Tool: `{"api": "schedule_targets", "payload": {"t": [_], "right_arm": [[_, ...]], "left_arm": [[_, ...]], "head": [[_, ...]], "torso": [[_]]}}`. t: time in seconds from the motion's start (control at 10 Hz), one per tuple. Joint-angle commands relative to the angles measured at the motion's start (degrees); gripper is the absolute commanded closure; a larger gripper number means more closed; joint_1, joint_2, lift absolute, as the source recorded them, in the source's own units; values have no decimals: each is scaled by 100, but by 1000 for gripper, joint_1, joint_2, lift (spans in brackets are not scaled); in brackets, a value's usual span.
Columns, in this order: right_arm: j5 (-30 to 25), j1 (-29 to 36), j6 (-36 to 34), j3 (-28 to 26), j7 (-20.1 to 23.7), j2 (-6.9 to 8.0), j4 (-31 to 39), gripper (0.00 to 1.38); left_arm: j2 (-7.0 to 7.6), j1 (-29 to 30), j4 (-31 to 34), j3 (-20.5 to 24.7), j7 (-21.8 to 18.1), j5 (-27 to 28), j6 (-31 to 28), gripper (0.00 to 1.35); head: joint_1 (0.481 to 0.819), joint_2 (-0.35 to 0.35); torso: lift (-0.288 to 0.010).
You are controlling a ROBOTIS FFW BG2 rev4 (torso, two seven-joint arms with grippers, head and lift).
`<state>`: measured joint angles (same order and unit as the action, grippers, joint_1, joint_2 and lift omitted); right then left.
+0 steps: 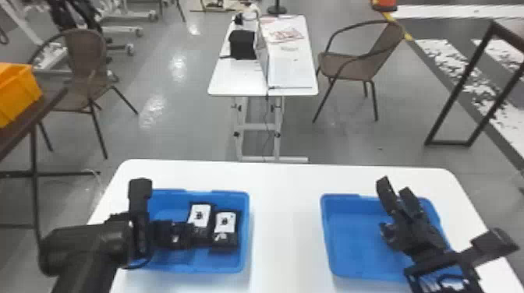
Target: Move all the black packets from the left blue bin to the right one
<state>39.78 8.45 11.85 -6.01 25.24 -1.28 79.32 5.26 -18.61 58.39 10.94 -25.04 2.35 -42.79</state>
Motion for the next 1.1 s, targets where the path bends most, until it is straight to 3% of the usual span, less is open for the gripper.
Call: {"api": "schedule_targets", "payload": {"t": [0.0,0.2,0.6,0.7,0.8,0.9,1.0], "right_arm": [[38,16,-7,29,8,5,-21,348],[47,7,-7,64,16,14,-39,348],[152,-19,2,64,78,14,-92,348],[205,-10,2,64,96,14,-109,348],[267,25,2,64,96,14,-109,348],[293,34,-7,64,96,14,-109,348],[293,34,2,73,96,14,-127,348]], "left_arm": [[98,-11,-38,-250,0,-393,8,85],[133,-99,-135,-444,-9,-604,87,134],[186,-662,-1189,-699,-88,-507,-317,150],[194,-706,-1233,-681,-88,-288,-352,260],[221,-706,-1233,-734,-123,-217,-300,697],[247,-706,-1225,-769,-167,-165,-124,970],[256,-723,-1216,-769,-308,20,-18,986]], "head": [[695,13],[695,-2],[695,-22],[695,-22],[695,-17],[695,-12],[695,-10]], "torso": [[0],[0],[0],[0],[0],[0],[0]]}}
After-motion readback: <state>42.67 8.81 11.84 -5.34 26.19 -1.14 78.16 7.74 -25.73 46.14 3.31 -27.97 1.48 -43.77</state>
